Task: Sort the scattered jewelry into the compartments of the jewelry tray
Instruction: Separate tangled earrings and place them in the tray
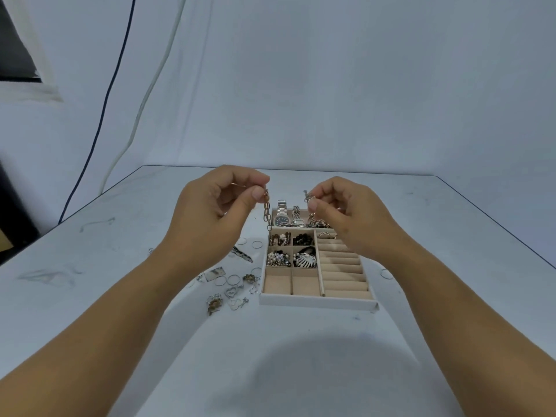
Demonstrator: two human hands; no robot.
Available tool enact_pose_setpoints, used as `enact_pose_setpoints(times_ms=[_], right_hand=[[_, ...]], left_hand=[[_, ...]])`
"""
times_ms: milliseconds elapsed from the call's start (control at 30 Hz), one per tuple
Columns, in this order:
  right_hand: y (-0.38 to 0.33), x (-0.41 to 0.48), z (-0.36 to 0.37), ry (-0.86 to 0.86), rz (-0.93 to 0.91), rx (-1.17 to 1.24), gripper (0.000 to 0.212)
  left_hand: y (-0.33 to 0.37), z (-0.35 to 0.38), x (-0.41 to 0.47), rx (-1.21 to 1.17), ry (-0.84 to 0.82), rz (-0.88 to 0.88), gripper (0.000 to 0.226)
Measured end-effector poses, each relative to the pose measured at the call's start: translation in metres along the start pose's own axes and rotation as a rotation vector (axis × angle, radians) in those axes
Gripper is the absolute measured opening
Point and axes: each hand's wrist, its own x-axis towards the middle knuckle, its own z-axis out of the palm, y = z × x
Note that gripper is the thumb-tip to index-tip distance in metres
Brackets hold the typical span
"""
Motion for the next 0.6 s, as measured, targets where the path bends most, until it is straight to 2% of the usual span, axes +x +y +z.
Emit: enact_pose_setpoints(times_ms=[233, 600], right_hand=[[0.020, -0.007, 0.001, 0.060, 0.036, 0.040, 0.004], [0.023, -0.009, 0.004, 0.061, 0.016, 0.044, 0.005]], left_hand=[[-0.020, 0.018, -0.001, 0.005, -0.053, -0.046, 0.012], [-0.054, 0.032, -0.006, 0.049, -0.137, -0.134, 0.017]])
